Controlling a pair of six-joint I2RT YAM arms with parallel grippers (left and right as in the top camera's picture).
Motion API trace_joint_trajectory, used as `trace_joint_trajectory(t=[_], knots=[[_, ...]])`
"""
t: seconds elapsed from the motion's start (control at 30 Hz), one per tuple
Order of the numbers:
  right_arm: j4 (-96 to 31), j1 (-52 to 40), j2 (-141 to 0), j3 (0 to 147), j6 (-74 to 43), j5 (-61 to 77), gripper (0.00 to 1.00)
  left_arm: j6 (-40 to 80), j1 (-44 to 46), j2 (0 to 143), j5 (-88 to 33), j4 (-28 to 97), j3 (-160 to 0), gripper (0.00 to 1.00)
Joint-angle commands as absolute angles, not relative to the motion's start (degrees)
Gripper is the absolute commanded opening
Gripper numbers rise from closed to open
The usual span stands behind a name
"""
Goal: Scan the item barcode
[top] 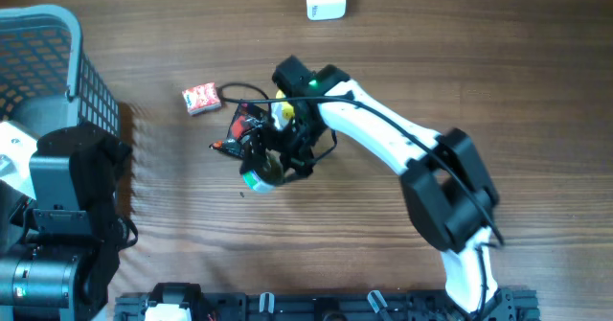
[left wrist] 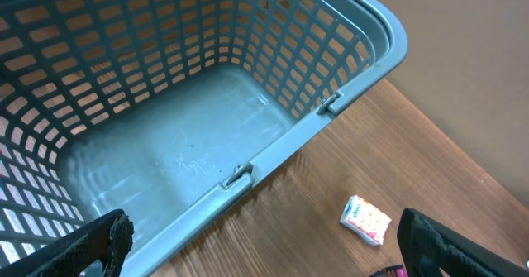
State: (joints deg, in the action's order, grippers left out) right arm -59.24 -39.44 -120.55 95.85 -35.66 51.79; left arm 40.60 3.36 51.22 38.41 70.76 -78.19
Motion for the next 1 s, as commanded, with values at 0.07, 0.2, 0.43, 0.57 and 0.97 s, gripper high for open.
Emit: trace_joint_trajectory(t=[0.07,0.2,0.43,0.57,0.97], knots=[[-55.7,-39.29,-108.18,100.27,-34.41,43.35,0.72,40.93,2.98,51.18,38.13,70.96,-78.61,1.0],[-52.29,-39.29,-104.09,100.6,-33.74,34.41,0.8,40.93,2.98,51.18,38.13,71.0,-78.61,1.0],[-46.7,-39.29,-103.28,100.6,-28.4,8.4,0.83,40.93,2.98,51.18,37.78,71.0,-78.61,1.0],[-42.09,-39.29,-103.28,100.6,-24.08,1.5,0.84,40.93,2.98,51.18,37.08,70.98,-78.61,1.0],[-51.29,-39.35,-103.28,100.57,-23.97,1.78,1.0,40.93,2.98,51.18,37.08,71.42,-78.61,1.0]])
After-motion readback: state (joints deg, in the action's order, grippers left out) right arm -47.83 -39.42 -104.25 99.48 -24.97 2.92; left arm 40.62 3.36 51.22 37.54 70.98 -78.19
